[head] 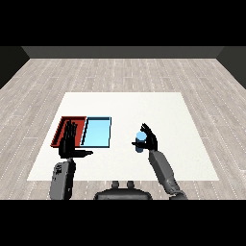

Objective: Pick the blue can and put it in the blue box

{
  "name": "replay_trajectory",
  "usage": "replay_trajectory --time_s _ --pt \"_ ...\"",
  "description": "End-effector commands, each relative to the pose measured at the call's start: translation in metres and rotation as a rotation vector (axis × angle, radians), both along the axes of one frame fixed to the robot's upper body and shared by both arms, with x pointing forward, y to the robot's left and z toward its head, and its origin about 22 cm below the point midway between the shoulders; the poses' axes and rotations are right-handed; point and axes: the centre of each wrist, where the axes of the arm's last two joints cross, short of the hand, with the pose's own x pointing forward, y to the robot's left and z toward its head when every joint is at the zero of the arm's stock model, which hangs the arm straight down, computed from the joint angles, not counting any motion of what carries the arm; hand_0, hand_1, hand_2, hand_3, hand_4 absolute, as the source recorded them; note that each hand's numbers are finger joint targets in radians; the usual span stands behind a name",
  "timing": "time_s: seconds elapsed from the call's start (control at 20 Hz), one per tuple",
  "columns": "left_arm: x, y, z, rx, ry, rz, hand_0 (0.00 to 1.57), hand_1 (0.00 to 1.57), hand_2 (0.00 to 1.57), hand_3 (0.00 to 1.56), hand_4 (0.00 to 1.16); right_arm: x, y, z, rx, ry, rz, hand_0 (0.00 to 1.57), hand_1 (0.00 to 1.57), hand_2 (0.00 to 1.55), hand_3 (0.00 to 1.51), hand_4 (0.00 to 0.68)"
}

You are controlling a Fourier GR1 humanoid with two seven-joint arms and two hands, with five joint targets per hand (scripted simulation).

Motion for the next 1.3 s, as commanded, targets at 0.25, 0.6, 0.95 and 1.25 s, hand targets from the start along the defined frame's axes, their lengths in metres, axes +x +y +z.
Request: replay_trajectory --time_s 0.25,0.6,0.95,1.25 --pt "0.011 -0.004 0.001 -0.004 0.009 -0.008 0.0 0.0 0.0 0.0 0.0 0.009 -0.009 0.004 -0.219 0.03 -0.126 1.49 1.49 1.47 1.43 0.616" --pt "-0.019 -0.027 -0.005 0.014 0.014 -0.016 0.0 0.0 0.0 0.0 0.0 0.015 0.008 0.026 -0.225 -0.009 -0.138 1.49 1.49 1.47 1.41 0.637" --pt "0.005 -0.026 0.003 0.038 0.057 -0.115 0.0 0.0 0.0 0.0 0.0 0.02 -0.013 0.077 -0.295 -0.107 -0.112 1.46 1.46 1.45 1.4 0.623" --pt "-0.002 -0.059 -0.001 0.079 0.143 -0.175 0.0 0.0 0.0 0.0 0.0 0.01 -0.001 0.119 -0.361 -0.231 -0.087 1.43 1.43 1.45 1.4 0.617"
